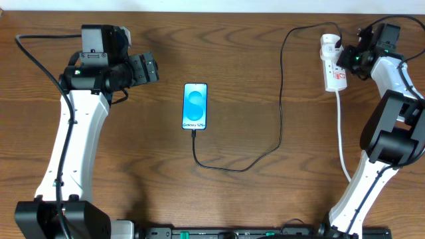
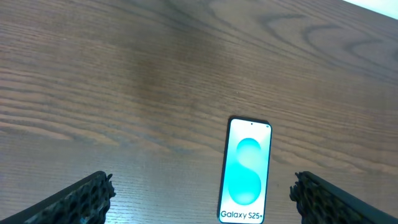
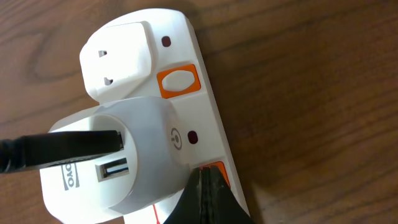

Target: Plug charger to phone and switch on socket

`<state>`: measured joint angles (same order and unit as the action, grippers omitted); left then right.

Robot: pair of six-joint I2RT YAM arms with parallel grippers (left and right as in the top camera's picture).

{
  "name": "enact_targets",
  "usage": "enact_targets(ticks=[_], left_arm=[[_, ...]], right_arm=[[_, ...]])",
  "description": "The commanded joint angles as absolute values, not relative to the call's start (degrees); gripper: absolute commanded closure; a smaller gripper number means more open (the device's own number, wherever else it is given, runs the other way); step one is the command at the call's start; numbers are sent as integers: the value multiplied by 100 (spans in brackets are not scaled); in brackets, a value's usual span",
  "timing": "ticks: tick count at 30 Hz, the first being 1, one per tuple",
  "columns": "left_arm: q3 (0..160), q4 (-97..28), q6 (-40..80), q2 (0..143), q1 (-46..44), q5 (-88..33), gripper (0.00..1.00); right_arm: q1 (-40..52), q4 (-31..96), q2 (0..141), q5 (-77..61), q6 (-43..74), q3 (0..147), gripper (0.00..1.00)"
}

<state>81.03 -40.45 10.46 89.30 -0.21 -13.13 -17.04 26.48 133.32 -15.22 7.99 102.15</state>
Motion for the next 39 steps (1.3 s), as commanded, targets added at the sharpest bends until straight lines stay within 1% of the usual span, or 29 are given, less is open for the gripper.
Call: enact_targets(ticks=[1, 14, 29, 34, 39], left_arm=[[8132, -4051, 993, 8879, 5, -1236, 5], [8132, -4051, 993, 8879, 5, -1236, 5], [8132, -4051, 993, 8879, 5, -1236, 5], [8132, -4051, 993, 8879, 5, -1236, 5], [8132, -4051, 993, 8879, 5, -1236, 5]], right_arm=[[-1103, 2825, 13515, -2370, 652, 9859, 99], [-1092, 2281, 13515, -2399, 646, 9404, 99], [-801, 2281, 13515, -2453, -246, 9400, 99], [-801, 2257, 13511, -2257, -239, 9413, 99], [-980, 2294, 13351, -2320, 93, 9483, 99]])
